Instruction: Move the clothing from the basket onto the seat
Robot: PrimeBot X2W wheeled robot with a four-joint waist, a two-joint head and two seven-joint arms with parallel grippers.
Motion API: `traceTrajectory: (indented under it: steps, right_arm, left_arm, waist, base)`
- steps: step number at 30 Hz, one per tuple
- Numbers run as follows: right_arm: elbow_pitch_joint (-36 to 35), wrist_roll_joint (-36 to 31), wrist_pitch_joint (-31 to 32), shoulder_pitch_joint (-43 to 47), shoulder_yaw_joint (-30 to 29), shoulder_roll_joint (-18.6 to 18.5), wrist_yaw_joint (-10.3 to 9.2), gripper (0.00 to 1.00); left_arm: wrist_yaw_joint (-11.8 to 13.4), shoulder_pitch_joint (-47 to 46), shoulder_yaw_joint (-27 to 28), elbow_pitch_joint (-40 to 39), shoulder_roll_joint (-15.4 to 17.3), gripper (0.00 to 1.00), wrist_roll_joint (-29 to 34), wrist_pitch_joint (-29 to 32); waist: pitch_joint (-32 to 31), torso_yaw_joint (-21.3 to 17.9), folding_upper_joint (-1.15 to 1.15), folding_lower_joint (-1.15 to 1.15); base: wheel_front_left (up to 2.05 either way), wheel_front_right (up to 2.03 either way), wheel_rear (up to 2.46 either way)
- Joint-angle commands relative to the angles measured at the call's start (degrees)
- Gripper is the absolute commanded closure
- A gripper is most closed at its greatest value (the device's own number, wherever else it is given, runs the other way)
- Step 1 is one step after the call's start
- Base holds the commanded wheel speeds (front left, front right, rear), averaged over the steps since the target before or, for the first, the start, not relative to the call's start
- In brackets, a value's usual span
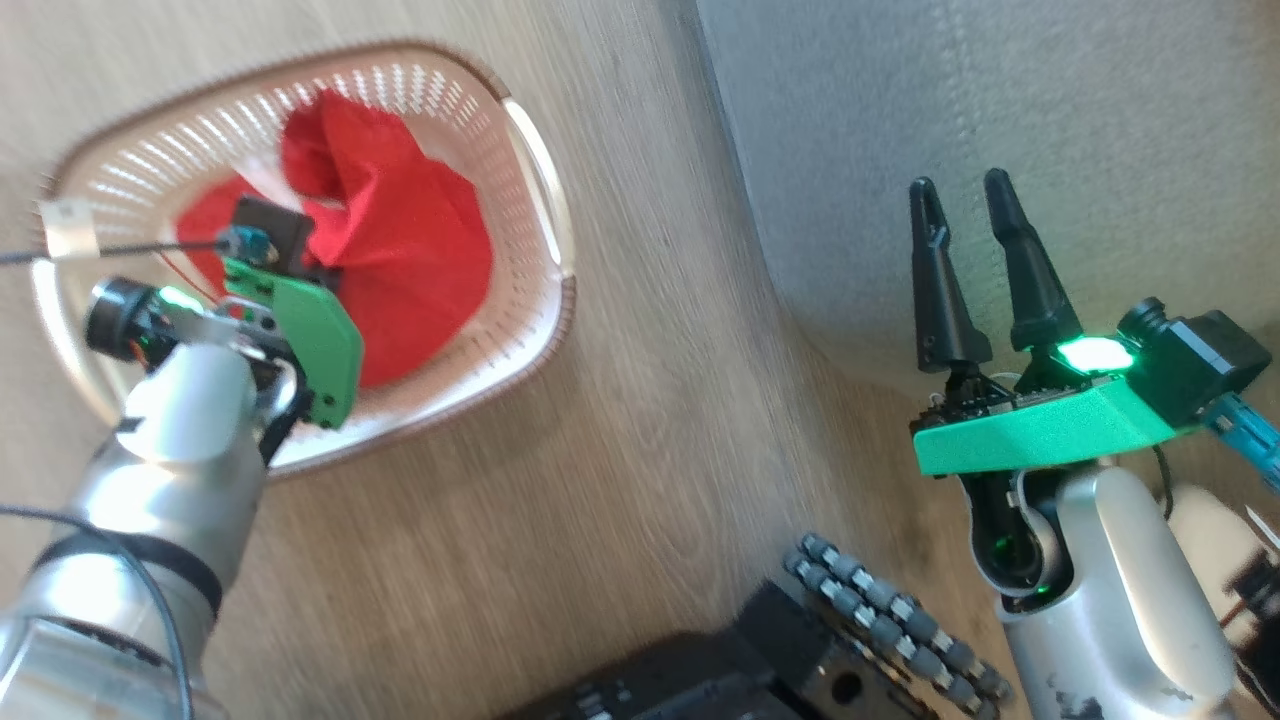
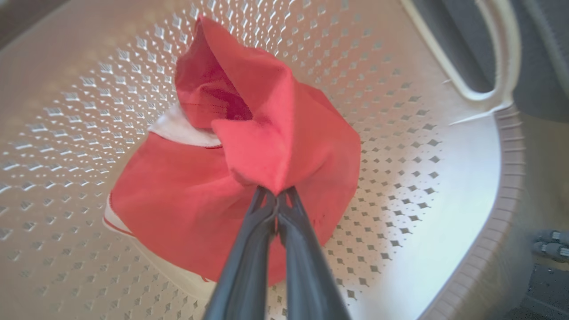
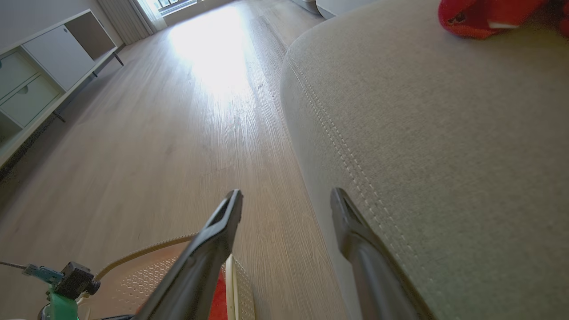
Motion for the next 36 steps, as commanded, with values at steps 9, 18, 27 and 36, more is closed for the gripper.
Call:
traceTrajectory:
  steps: [9,18,27,36]
  right_arm:
    - [2.37,-3.04,-0.37,3.74,-1.51,-0.43,0.41,0.0]
    - [5.05,-5.09,-0.37,6.88,-2.31,-0.43,0.41,0.0]
    - [6.75,-5.92,-0.37,10.86,-2.88,-0.43,0.41,0.0]
    - [6.91,-5.95,-0.37,12.89,-3.13,-0.43,0.41,0.0]
  left_arm:
    - [-0.05,5.55,2.63,-4.71,-0.96,1.0,-4.01,-5.07]
    - [2.99,15.35,12.15,-25.01,-0.15,1.0,-0.44,-5.16]
    - [3.09,26.93,25.39,-47.14,-3.23,1.0,7.29,-5.16]
    - [1.54,33.62,35.62,-64.69,-6.82,1.0,12.38,-5.17]
  waist:
    - [-19.12,7.86,0.0,0.0]
    - [-30.59,11.65,0.0,0.0]
    - [-39.42,13.95,0.0,0.0]
    - [-43.08,15.37,0.0,0.0]
  base:
    - [0.0,0.0,0.0]
    - [0.0,0.0,0.0]
    - [0.0,0.0,0.0]
    - [0.0,0.0,0.0]
